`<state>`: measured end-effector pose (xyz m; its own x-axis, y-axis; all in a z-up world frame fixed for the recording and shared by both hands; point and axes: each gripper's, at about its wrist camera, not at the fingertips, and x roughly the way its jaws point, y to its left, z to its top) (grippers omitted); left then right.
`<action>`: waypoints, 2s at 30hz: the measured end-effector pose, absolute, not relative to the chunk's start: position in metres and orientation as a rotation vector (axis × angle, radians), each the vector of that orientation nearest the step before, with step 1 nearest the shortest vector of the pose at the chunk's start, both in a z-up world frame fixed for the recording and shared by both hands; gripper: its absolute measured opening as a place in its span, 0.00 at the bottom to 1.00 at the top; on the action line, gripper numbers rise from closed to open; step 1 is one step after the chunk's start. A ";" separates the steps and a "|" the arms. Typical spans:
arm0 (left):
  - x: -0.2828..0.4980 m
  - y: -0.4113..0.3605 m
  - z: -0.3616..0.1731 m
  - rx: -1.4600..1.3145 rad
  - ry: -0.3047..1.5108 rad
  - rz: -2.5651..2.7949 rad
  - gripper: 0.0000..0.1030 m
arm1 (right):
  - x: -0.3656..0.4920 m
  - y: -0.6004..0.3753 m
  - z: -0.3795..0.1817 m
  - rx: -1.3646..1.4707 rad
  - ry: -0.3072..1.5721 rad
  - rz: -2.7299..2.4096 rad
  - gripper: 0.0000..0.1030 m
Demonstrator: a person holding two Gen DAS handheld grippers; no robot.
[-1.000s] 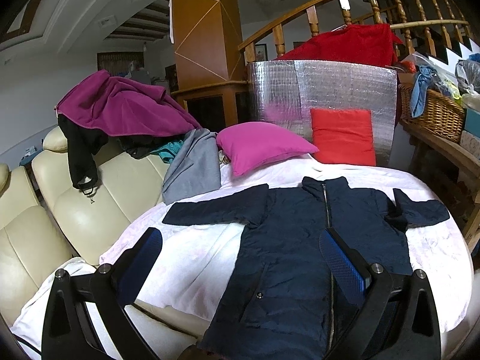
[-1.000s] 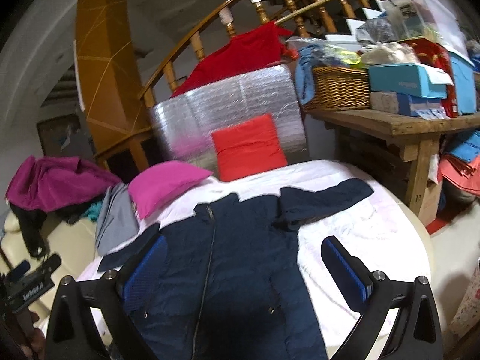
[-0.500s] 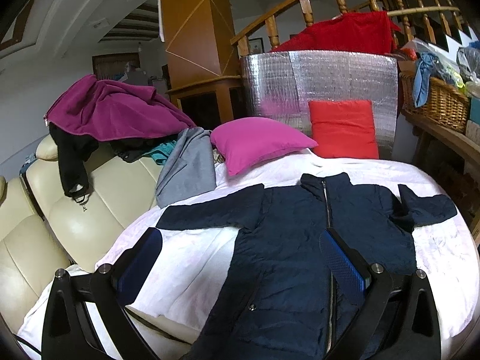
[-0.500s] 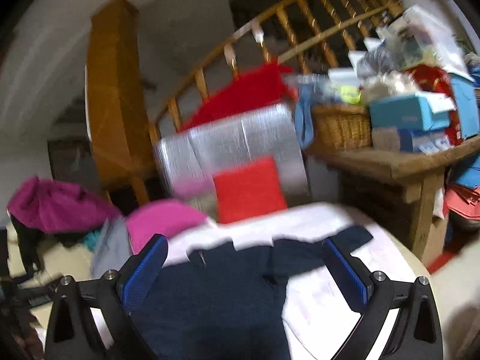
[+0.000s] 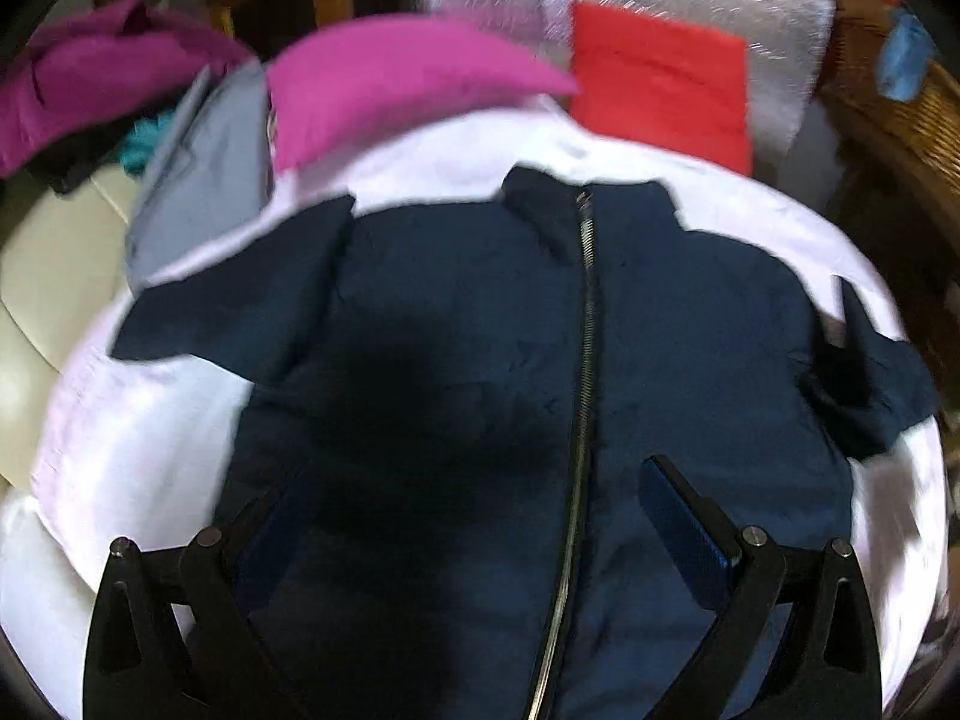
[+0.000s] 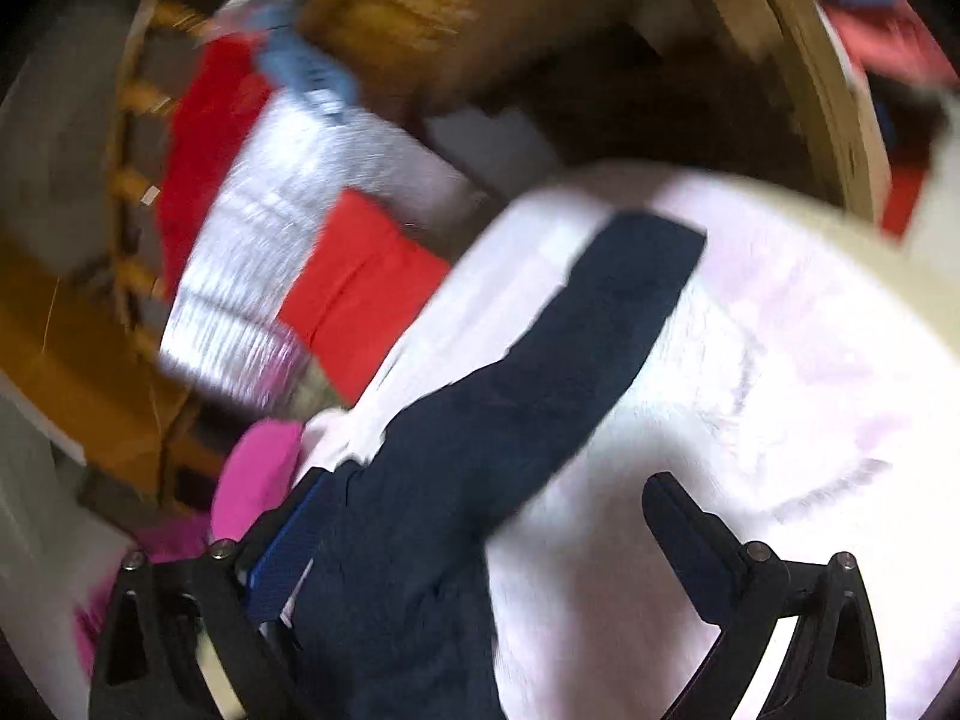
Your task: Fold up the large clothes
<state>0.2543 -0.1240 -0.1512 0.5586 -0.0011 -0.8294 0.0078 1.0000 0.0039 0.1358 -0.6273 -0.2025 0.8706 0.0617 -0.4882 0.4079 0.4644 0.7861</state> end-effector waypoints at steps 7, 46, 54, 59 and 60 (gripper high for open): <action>0.300 -0.127 -0.192 -0.021 0.999 0.059 1.00 | 0.210 -0.675 -0.273 1.208 0.583 -0.362 0.64; 0.311 0.048 -0.136 -0.299 0.832 0.295 1.00 | 0.296 -0.294 -0.266 0.999 0.851 0.276 0.77; 0.309 0.033 -0.135 -0.305 0.826 0.218 1.00 | 0.253 -0.342 -0.236 1.010 0.715 0.320 0.79; 0.306 0.002 -0.131 -0.298 0.791 0.076 1.00 | 0.237 -0.407 -0.240 1.095 0.605 0.158 0.67; 0.306 -0.008 -0.131 -0.283 0.783 0.048 1.00 | 0.238 -0.420 -0.246 1.122 0.592 0.133 0.64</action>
